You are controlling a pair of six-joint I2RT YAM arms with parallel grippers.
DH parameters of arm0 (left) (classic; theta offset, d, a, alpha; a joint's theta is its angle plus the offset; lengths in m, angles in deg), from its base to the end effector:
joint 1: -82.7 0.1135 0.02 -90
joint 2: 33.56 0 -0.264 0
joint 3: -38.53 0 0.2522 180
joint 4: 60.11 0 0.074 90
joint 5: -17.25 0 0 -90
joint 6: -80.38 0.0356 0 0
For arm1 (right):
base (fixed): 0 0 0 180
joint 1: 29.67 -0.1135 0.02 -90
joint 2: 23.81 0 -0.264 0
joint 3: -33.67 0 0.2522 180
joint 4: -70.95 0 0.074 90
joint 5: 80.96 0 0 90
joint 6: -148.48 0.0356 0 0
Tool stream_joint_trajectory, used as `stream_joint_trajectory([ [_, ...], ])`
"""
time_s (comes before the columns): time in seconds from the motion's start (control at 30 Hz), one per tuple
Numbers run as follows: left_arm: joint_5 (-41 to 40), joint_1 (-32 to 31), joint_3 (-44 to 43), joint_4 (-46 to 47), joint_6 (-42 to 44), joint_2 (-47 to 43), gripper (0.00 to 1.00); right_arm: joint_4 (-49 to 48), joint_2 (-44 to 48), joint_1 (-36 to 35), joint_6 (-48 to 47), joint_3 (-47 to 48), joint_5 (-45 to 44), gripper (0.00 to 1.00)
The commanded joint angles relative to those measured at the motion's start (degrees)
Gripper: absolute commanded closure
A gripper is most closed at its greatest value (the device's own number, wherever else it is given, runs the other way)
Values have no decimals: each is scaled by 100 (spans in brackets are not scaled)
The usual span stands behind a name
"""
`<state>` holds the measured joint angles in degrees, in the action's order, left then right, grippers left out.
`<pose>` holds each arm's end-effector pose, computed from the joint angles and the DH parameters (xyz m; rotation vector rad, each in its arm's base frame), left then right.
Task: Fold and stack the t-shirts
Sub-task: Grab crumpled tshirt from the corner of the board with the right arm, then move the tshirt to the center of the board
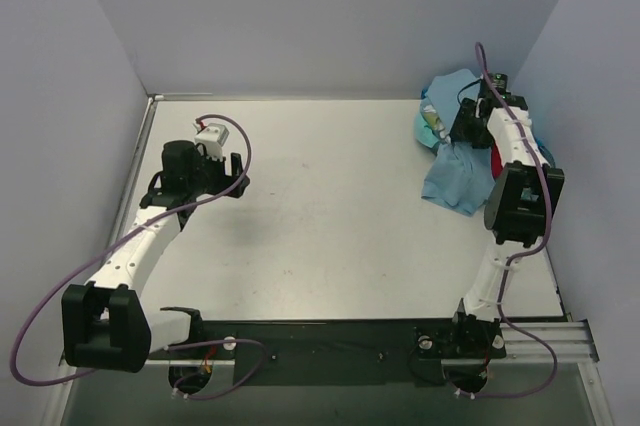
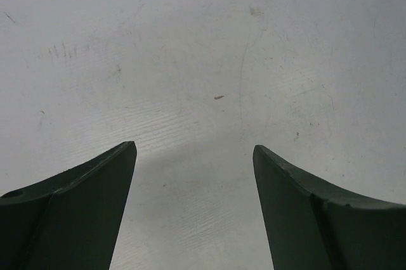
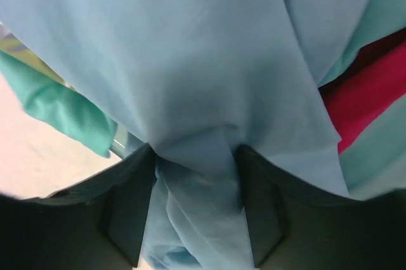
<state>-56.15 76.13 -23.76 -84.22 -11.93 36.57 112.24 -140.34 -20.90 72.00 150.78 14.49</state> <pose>0.2689 -0.0412 0.2702 0.2504 2.1135 -0.3997 0.4680 -0.0688 0.2809 0.3921 2.2481 0.1519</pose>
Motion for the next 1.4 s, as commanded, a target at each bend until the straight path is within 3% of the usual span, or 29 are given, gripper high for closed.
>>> stream_joint_trajectory([
  [0.0, -43, 59, -200, 24, 204, 18, 15, 701, 113, -306, -306, 212, -902, 61],
  [0.03, -25, 59, -218, 15, 204, 62, 15, 753, 122, -332, -323, 212, -1097, 80],
  [0.1, 36, 68, -314, 15, 204, 124, 15, 841, 279, -385, -376, 221, -1581, 99],
  [0.23, 282, 85, -455, 111, 354, 185, 15, 842, 841, -570, -727, 168, -2556, 100],
  [0.4, 352, 85, -446, 244, 345, 229, 15, 842, 1360, -605, -991, 457, -2970, 100],
  [0.53, 484, 85, -464, 322, 345, 186, 14, 842, 1546, -544, -1237, 1221, -3235, 100],
  [0.63, 555, 68, -429, 428, 327, 150, 14, 816, 1484, -238, -1203, 1557, -2536, 100],
  [0.8, 511, 59, -332, 508, 371, 27, 14, 798, 1309, -104, -1211, 881, -935, 96],
  [0.87, 520, 50, -315, 446, 389, 1, 14, 789, 1308, -209, -1264, 591, 92, 97],
  [1.0, 555, 42, -244, 455, 406, -26, 14, 780, 1492, -578, -1685, 273, 221, 100],
  [1.17, 406, 68, -297, 639, 389, -52, 14, 693, 1826, -982, -1634, 1396, 184, 100],
  [1.27, 335, 103, -341, 902, 266, -69, 11, 290, 2150, -1552, -1729, 2240, 613, 100],
  [1.37, 81, 226, -446, 1298, 64, -96, 10, -587, 2643, -2352, -2229, 2129, 1421, 100],
])
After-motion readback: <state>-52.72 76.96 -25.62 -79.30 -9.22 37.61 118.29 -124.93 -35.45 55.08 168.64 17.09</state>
